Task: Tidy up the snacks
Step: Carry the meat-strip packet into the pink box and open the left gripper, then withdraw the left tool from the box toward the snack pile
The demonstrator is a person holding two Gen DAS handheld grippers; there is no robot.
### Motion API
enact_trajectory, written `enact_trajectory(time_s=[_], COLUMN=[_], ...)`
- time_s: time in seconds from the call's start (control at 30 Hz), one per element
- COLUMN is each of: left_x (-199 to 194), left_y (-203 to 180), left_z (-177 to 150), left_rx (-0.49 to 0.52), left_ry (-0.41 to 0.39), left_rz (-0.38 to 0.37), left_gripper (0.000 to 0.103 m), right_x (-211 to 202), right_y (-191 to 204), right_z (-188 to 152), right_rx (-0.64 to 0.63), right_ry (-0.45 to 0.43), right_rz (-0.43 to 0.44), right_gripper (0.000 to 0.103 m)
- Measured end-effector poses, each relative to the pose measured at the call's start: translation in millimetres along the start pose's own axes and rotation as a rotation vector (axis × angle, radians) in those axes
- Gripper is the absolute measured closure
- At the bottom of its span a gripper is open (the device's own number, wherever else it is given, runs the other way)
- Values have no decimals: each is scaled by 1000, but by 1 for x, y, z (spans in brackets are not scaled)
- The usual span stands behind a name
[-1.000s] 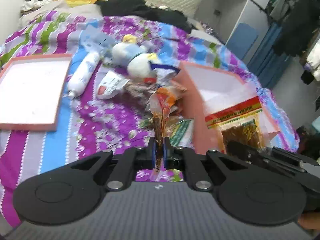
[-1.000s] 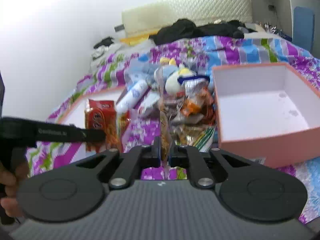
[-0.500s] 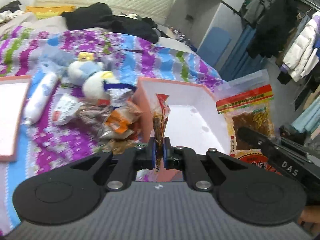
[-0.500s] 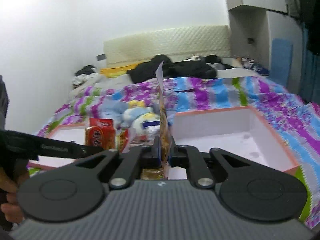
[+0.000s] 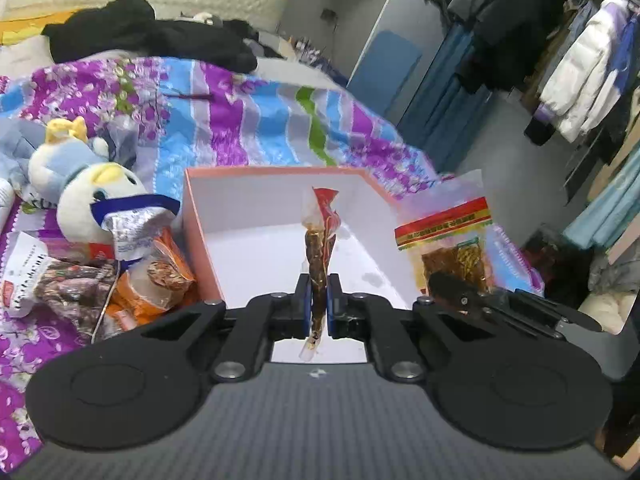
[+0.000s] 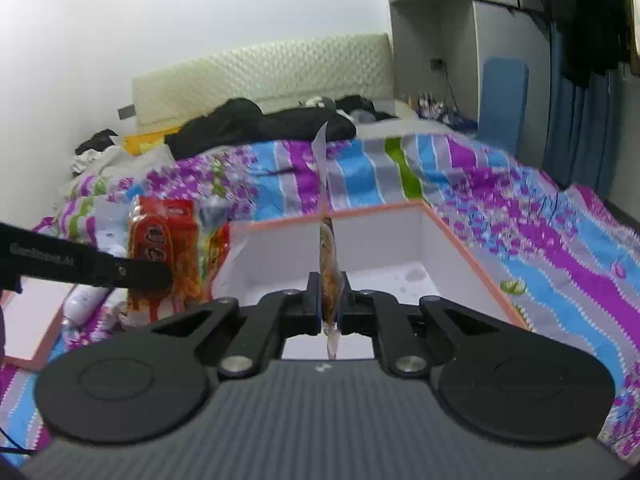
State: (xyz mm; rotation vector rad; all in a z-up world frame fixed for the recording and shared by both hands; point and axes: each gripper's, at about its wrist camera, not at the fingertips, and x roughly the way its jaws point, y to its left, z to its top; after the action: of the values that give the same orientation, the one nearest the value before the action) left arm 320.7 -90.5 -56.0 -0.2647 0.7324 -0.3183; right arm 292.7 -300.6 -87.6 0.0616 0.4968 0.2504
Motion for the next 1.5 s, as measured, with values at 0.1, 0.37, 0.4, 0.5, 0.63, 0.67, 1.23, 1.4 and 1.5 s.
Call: enact_trajectory(time_s=[0.1,0.37,0.4,0.5,0.63,0.67,1.23,1.4,1.5], left_x=[26,54,54,41,10,2,-160,-196,-211], left_y=[2,16,18,19,14,13,2,-2,-1], left_z=[2,-7,-7,-6,-2,-2,-35,-57,-68], left_rx=[6,4,-8,-7,-7,1,48,45,37], left_ry=[37,115,117,82,44,32,-135,-168,-174], left_rz=[-4,-8,-10,10,5,4,117,148,164], left_gripper=[94,86,82,62,57,55,47,47,47], right_x=[21,44,43,32,17,10,-105,-131,-144], right_y=[-7,-10,-10,-8,-3,0,60,77,83], right_z=[-9,-23,-23,-21,-14,-12,-7,-11,-14], right_rx=[34,56,57,75,99,98,96,60,50], right_ry=[39,117,118,98,80,72,-47,-69,-76], right_rz=[-3,-37,-40,-45,-36,-31,21,55,71], right_gripper=[93,89,76,47,44,44,44,44,44])
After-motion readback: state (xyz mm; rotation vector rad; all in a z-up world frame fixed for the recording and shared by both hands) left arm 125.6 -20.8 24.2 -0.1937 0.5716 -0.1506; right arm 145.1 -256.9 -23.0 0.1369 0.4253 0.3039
